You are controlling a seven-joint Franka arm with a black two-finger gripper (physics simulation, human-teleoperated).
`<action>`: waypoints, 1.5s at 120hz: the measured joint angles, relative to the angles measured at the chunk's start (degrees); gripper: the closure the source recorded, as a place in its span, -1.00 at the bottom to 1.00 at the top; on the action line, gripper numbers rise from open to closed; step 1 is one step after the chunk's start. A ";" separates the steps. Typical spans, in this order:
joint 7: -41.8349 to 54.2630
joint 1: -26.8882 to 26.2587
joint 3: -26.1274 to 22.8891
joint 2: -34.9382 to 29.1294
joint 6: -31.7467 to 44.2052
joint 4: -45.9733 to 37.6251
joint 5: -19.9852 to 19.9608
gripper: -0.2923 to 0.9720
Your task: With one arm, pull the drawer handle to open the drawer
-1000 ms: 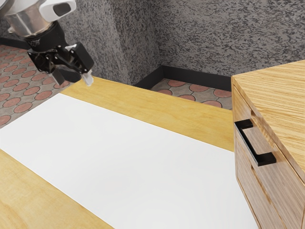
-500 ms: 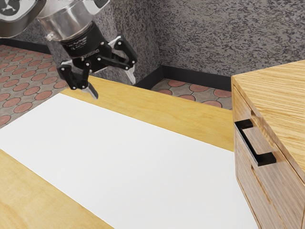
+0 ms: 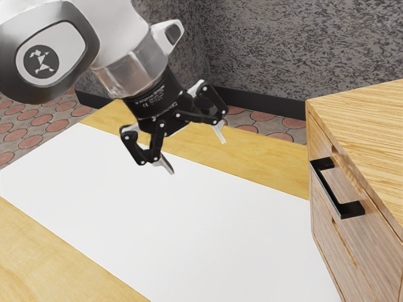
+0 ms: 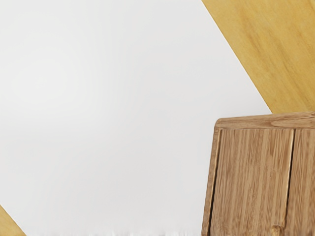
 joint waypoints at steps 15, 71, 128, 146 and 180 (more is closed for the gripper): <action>-2.73 -1.02 -0.21 -1.41 6.28 -4.97 0.08 -0.54; -9.16 -3.32 -2.81 -0.76 17.30 -7.97 0.88 -0.54; -12.10 -3.34 -4.75 -0.72 19.75 -8.49 0.84 -0.54; -12.68 -3.33 -4.82 -0.28 20.04 -8.46 0.83 -0.54; -13.49 -3.32 -7.07 0.11 21.30 -8.58 0.83 -0.54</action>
